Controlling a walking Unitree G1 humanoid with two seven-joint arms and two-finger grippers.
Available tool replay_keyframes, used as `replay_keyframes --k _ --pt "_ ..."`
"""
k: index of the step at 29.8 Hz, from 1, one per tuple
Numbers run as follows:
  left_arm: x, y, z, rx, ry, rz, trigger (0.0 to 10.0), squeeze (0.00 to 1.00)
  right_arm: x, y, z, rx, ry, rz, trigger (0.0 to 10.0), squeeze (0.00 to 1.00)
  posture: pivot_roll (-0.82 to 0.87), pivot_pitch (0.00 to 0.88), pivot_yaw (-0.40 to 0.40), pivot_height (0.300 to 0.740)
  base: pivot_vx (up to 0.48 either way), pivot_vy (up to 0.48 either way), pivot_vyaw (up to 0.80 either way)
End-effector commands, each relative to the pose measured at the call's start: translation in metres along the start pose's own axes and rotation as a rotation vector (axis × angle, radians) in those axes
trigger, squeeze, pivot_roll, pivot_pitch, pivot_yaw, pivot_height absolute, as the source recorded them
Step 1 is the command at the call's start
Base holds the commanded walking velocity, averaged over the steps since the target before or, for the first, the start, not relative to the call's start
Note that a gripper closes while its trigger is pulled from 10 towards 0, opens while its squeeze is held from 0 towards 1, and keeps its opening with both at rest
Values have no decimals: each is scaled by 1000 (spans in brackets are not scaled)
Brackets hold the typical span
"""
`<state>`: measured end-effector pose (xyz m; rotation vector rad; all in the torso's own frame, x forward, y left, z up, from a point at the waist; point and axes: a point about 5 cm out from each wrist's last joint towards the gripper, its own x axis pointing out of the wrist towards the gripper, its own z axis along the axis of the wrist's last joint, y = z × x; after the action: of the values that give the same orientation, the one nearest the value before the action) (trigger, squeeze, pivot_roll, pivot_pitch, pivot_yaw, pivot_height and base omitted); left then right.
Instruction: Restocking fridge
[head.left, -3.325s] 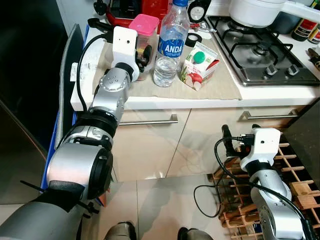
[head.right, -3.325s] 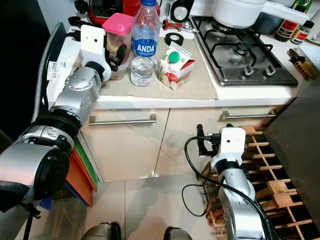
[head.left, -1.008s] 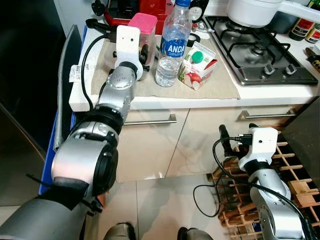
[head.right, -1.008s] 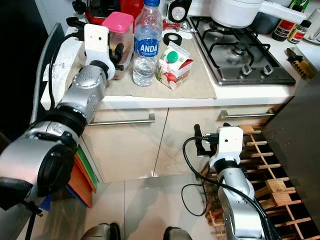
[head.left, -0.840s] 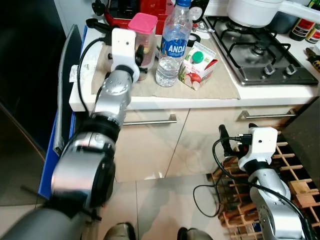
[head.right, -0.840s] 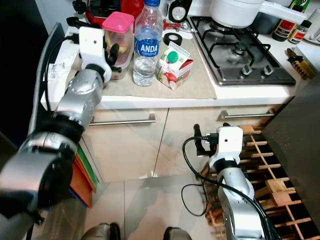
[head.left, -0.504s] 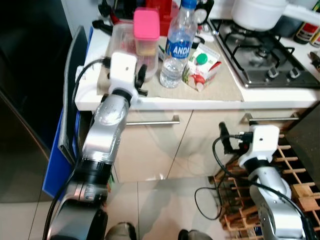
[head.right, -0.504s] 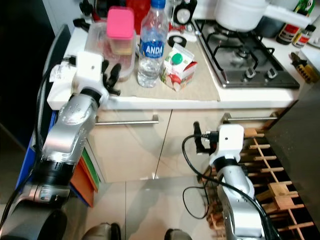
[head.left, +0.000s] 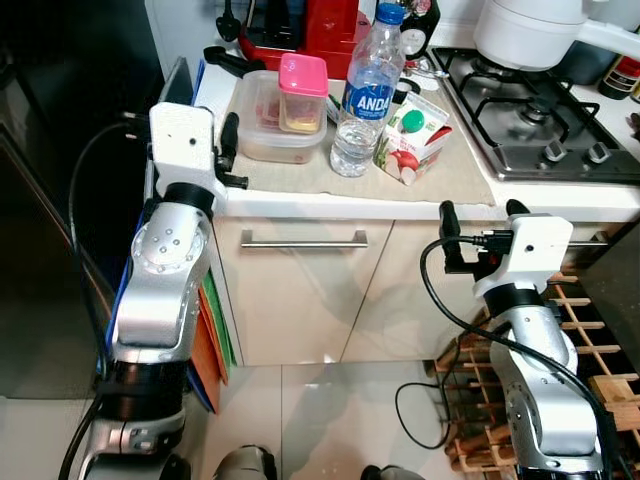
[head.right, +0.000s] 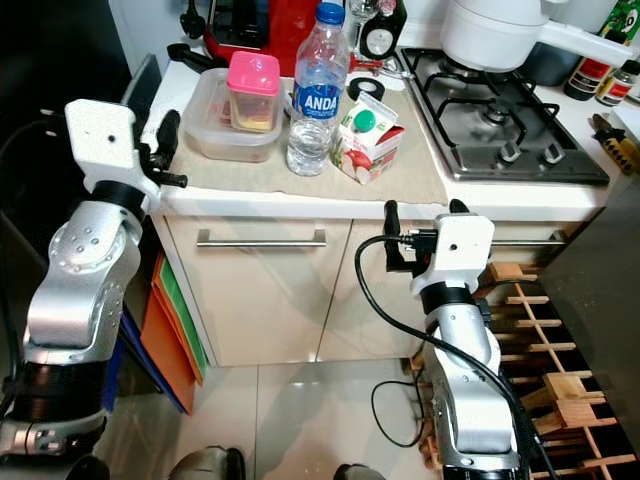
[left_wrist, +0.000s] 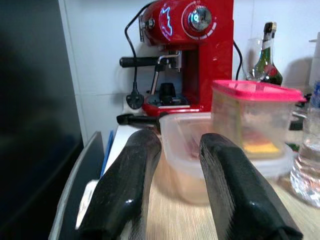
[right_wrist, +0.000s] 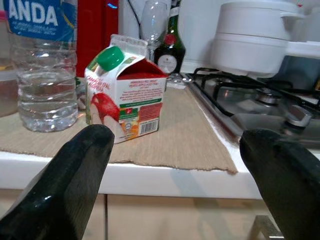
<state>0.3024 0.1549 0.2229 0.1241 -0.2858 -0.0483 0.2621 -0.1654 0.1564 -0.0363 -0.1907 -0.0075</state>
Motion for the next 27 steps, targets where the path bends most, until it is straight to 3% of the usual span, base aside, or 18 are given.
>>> replay_keyframes --k 1,4,9,11,14,21,26,27 --pt "-7 -4 12 13 -69 5 10000 0 -2 -4 10 -16 -45 -43 10000 0 119 14 -30 740 0 0 0" --pt "-12 -3 14 49 -99 30 10000 0 0 -5 15 -33 -72 -76 10000 0 122 14 -28 740 0 0 0" --pt "-30 -1 -9 92 -60 17 10000 0 2 -15 20 -16 -104 -148 10000 0 119 0 -31 740 0 0 0" --pt "-38 -1 -25 30 28 -10 10000 0 -1 -16 17 -22 -90 -141 10000 0 116 0 -34 740 0 0 0" --pt "-43 -2 -33 -12 84 -17 10000 0 -5 -17 12 -31 -67 -139 10000 0 113 4 -38 740 0 0 0" --pt "-32 -14 -10 -66 -7 -58 10000 0 -7 -12 19 -48 -93 -127 10000 0 99 15 -32 740 0 0 0" --pt "-29 -17 -1 -56 -61 -63 10000 0 -4 -12 22 -53 -114 -134 10000 0 99 14 -31 740 480 0 0" --pt "-26 -20 9 -49 -115 -89 10000 0 0 -11 27 -58 -134 -134 10000 0 100 13 -33 740 480 0 0"
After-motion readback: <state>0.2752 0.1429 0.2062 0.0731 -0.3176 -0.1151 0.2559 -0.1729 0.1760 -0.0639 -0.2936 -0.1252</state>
